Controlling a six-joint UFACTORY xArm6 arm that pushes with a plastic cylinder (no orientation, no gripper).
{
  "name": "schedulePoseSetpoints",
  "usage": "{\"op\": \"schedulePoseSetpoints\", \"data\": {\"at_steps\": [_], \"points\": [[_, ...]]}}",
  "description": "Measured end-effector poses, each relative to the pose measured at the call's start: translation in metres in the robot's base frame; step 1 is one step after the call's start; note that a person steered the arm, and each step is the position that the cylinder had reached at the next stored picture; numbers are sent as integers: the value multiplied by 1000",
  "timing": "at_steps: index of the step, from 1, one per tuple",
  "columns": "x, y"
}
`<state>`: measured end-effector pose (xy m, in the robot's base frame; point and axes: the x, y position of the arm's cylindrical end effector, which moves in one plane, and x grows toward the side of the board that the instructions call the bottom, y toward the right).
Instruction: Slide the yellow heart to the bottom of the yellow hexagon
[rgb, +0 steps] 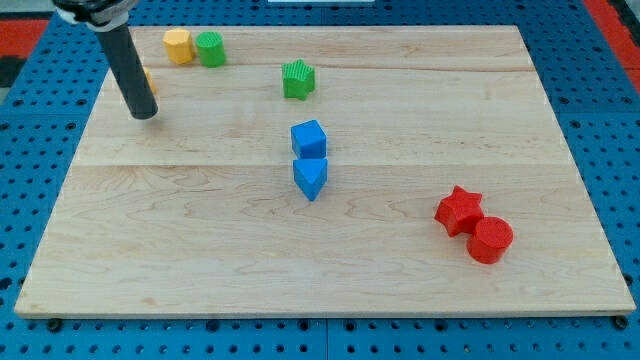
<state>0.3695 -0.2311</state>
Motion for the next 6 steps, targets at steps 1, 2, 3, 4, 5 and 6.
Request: {"op": "schedulePoseSetpoints", "data": {"at_steps": [1, 2, 3, 4, 5, 6], "points": [[-9, -36], [-23, -28], [-35, -23], [-52, -21], [-72, -21], [-83, -14]]}}
